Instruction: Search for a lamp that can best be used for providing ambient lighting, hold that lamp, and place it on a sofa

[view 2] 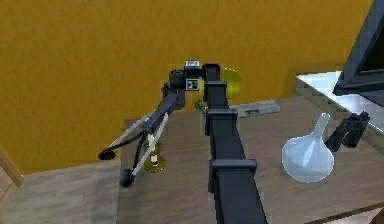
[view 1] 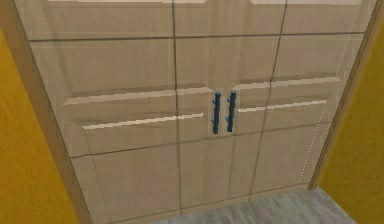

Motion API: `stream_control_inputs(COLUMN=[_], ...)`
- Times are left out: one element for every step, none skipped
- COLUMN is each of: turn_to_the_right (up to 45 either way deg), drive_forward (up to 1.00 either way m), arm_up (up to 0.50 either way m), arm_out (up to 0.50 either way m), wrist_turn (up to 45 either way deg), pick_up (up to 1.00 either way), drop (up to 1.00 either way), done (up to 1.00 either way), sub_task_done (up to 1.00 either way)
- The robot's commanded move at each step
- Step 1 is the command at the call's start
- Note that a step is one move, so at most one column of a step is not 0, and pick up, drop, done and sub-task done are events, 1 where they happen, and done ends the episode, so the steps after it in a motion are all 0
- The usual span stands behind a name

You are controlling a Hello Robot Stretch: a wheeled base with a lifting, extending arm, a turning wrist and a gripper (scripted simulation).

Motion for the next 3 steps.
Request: stream_control_inputs(turn_to_the_right=[0.0,0.0,0.0], drive_forward=[0.00,0.00,0.00], arm_up=[0.00,0.00,0.00], arm_out=[0.00,0.00,0.00], wrist_turn=[45.0,30.0,0.0], pick_up=[0.00,0.00,1.00], drop=[0.00,0.00,0.00], done=[0.00,0.00,0.00], sub_task_done=[0.00,0.00,0.00])
